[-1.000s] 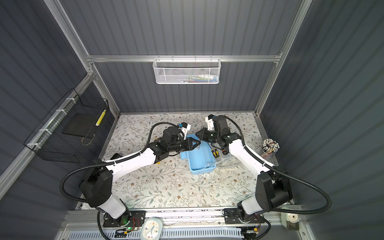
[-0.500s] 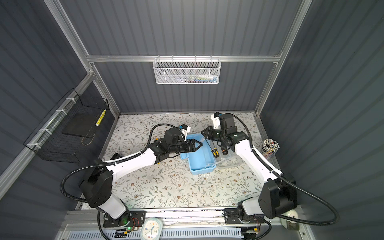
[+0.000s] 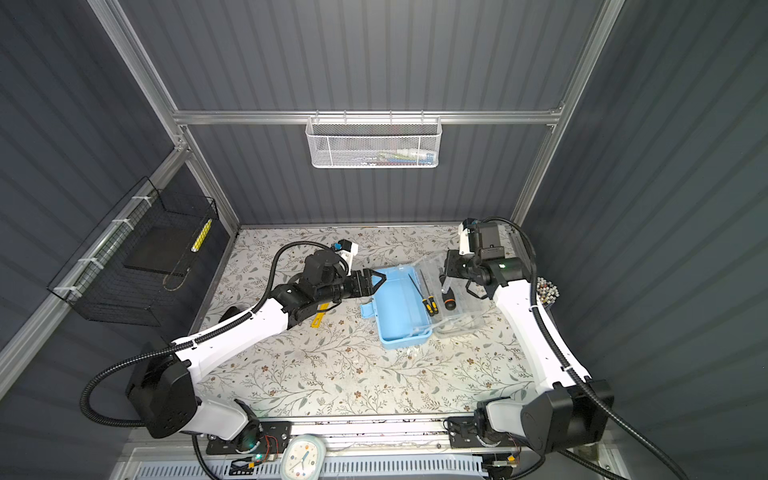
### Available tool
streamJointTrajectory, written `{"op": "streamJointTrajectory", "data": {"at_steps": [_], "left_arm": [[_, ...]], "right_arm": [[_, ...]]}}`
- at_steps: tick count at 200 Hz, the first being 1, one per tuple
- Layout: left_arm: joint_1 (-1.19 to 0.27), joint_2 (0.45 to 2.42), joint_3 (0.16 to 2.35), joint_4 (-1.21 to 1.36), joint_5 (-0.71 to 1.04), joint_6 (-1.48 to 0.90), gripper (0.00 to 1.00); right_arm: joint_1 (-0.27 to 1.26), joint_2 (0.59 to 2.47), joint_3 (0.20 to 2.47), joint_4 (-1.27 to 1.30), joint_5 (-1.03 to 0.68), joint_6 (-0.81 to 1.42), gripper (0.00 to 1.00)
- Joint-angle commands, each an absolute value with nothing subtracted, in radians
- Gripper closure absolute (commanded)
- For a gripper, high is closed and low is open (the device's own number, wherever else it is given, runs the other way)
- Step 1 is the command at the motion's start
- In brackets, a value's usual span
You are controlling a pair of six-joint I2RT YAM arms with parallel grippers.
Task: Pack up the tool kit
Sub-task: 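Lower the clear-handled screwdriver into the clear lid with the right gripper while the left withdraws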
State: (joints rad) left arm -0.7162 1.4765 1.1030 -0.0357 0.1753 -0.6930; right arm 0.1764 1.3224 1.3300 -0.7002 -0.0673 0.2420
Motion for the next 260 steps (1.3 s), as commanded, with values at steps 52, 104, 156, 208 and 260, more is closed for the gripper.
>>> {"op": "streamJointTrajectory", "data": {"at_steps": [52, 104, 156, 208, 260], "left_arm": [[-0.628, 1.44, 1.031, -0.152, 0.179, -0.625, 0.24], [-0.582, 1.419, 1.006, -0.187, 0.171, -0.601, 0.24], [-0.542, 1.397, 0.972, -0.214, 0.173, -0.584, 0.23], [-0.507, 1.382, 0.958, -0.241, 0.164, -0.57, 0.22], [-0.494, 1.373, 0.951, -0.246, 0.17, -0.571, 0.22]], "right_arm": [[0.181, 1.467, 1.408, -0.902, 0.229, 0.035, 1.0], [0.211, 1.578, 1.438, -0.894, 0.362, -0.016, 1.0], [0.228, 1.647, 1.421, -0.85, 0.351, -0.006, 1.0], [0.229, 1.67, 1.419, -0.854, 0.333, 0.0, 0.94], [0.229, 1.684, 1.394, -0.84, 0.334, -0.005, 0.9]]}}
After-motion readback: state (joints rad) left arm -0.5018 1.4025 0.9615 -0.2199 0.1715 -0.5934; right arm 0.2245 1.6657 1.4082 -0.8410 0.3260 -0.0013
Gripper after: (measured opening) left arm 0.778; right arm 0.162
